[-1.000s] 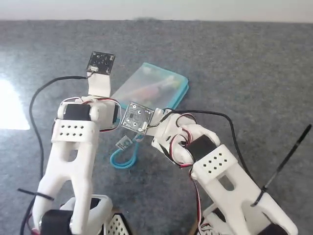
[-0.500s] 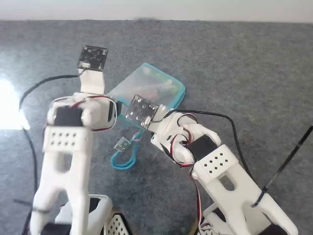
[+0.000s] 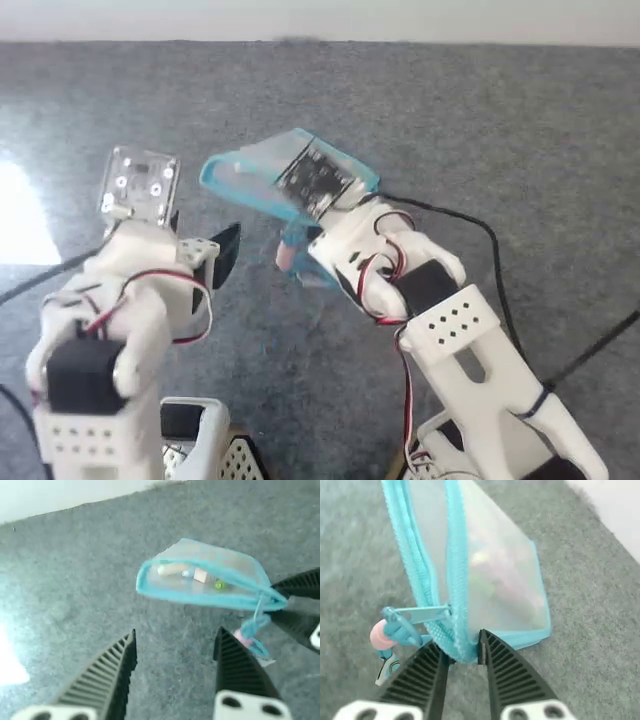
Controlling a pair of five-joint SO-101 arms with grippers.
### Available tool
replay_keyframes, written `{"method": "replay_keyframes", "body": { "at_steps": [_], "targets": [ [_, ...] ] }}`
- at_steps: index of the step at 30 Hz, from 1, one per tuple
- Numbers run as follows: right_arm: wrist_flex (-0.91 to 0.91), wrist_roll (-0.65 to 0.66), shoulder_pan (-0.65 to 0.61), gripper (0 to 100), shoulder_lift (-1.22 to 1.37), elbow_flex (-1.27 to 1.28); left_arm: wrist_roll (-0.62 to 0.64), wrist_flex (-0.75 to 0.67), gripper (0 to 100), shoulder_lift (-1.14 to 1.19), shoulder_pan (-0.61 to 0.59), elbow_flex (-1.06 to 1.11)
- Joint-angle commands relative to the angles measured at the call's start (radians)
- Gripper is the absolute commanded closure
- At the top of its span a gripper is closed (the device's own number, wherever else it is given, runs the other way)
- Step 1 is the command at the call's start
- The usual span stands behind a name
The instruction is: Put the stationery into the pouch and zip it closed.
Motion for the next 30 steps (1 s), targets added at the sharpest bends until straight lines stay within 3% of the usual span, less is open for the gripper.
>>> {"method": "replay_keyframes", "body": {
  "at_steps": [1,4,10,23,30],
  "targets": [
    [0.007,-0.061,0.007,99.1,-0.005,-0.117,-0.011,-0.074,81,-0.015,0.002,0.090],
    [0.042,-0.077,0.007,99.1,-0.005,-0.160,-0.011,-0.149,81,-0.017,0.018,0.176],
    [0.096,-0.080,0.007,99.1,-0.005,-0.216,-0.008,-0.181,76,-0.014,0.222,0.220],
    [0.156,-0.081,-0.004,99.1,-0.008,-0.227,0.038,-0.528,76,-0.012,0.233,0.440],
    [0.176,-0.078,-0.045,99.1,-0.008,-0.224,0.074,-0.620,78,-0.011,0.233,0.495]
  ]
}}
